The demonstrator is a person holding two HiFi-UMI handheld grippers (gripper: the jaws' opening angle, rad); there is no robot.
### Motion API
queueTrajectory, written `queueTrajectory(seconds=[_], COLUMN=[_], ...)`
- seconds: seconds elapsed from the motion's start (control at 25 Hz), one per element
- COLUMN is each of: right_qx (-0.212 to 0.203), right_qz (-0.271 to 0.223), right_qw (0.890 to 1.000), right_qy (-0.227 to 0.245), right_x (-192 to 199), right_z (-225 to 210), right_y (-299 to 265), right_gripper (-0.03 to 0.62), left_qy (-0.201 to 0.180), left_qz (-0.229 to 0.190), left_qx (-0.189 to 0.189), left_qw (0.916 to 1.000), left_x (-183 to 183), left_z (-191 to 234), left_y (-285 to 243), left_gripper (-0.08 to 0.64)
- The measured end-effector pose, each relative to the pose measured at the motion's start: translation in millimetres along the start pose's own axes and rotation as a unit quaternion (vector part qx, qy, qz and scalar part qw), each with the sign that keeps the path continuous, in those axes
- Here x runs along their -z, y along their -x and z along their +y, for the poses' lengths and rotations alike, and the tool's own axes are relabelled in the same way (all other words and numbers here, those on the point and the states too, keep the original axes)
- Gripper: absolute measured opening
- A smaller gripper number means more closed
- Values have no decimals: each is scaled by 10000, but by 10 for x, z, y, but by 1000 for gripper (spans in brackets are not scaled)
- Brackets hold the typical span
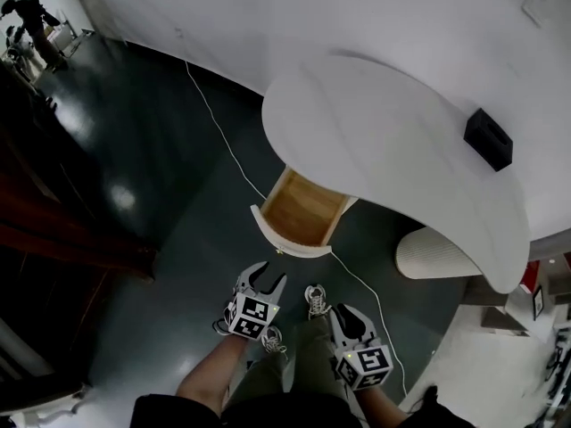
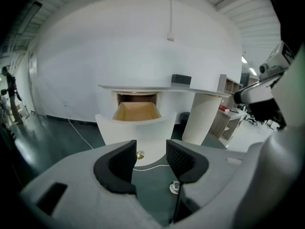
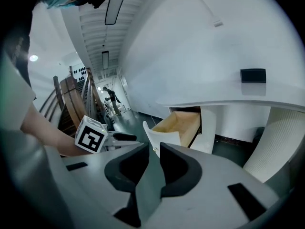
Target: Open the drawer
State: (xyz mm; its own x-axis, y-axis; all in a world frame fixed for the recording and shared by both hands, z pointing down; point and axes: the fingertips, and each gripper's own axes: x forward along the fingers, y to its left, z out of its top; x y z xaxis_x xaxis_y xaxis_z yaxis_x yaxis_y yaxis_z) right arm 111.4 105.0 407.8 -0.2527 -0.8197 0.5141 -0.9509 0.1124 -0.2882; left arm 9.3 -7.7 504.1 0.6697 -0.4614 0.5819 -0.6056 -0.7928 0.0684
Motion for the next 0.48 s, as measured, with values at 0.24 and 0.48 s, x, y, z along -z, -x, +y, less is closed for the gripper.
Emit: queueTrajectory(seconds=[0.24,0.48], right_qx=[-56,-218], right_qz=[-288,-488], right_qw=[9995,9978], right_qy=[136,397], right_x=[-349,-687], right_z=[45,175], right_y=[25,-49], right_gripper=[66,57], left_qy=[-156,-287], left_qz=[-524,-779], left_qx=[-17,-149], left_qw=[9985,9964], left_x=[-625,-939], left_z=[-93,-94], left_y=[443,763], left_gripper=[189,139])
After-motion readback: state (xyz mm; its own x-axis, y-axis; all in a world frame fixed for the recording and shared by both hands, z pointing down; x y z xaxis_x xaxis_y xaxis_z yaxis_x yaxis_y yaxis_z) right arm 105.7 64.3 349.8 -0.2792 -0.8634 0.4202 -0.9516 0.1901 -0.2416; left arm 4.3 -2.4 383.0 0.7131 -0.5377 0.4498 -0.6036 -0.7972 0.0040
